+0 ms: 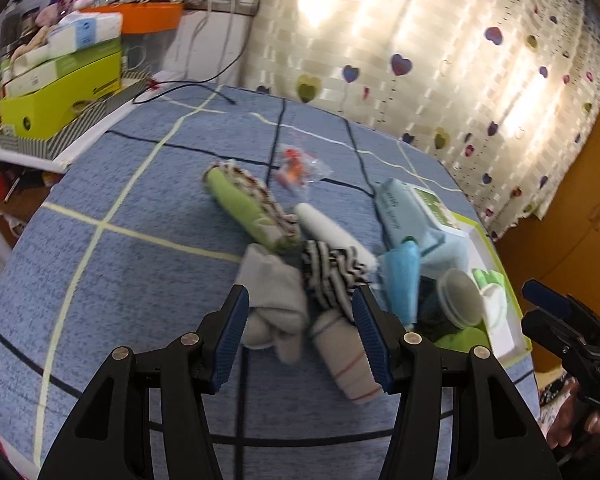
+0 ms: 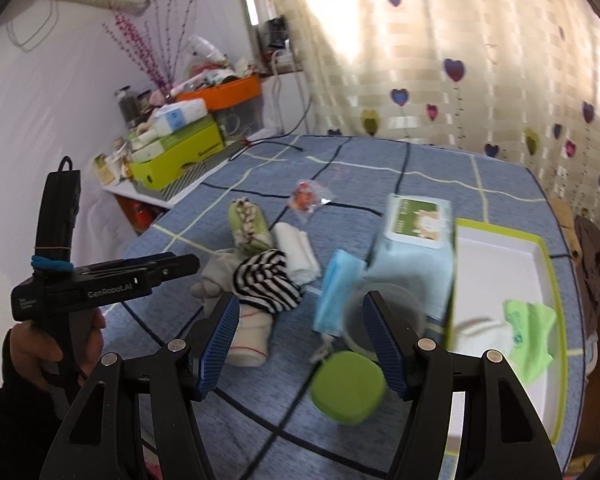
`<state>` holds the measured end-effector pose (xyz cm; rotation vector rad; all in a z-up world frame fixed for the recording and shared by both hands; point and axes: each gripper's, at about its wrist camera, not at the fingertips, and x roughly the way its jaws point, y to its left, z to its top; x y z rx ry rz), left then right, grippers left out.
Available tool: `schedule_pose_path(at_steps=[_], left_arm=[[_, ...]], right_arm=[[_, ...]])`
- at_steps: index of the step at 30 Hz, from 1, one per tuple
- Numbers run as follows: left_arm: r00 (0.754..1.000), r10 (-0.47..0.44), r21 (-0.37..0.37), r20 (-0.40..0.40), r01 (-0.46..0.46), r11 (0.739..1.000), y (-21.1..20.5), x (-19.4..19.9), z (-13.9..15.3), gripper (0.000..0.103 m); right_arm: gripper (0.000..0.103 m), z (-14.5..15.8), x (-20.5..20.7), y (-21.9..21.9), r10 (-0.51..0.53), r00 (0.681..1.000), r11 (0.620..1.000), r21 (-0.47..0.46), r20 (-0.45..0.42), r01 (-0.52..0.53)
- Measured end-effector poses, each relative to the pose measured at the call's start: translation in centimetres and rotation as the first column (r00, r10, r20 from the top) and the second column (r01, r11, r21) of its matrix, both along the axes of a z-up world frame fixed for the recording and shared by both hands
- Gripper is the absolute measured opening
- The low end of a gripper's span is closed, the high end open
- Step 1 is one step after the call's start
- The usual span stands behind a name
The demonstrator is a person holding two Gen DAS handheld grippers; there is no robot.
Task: Organize soft objects
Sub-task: 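Move both grippers back over the pile of socks, then grasp the striped sock with the right gripper while the left gripper grasps the grey sock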
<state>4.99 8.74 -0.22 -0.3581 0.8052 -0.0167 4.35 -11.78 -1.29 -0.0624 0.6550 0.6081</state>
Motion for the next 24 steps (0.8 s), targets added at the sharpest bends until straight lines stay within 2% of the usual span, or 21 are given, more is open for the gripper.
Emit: schedule_pose_path(at_steps=[13,22,24], left_arm=[[0.998,0.044,-0.032,-0.037,-0.045,0.998,3.0,0.1,-1.9,0.055],[0.997,0.059,-0.061,-0.043,-0.061,0.996,4.6,0.1,-2.8,0.055],[0.997,0.056,-0.068,-0.045,-0.059,0.996,4.8,0.2,-3.0,0.055]], right_arm=[[0.064,-2.8,3.5,7.1,0.079,0.992,0.995,-0.055,-0.103,-0.085],[0.064,-5.2,6.7,11.2,0.067,0.981,0.99,-0.108,-0.181,-0.088],[0.062,-5.9,7.3,11.7,0.062,0.978,0.989,-0.119,-0.2,-0.087]])
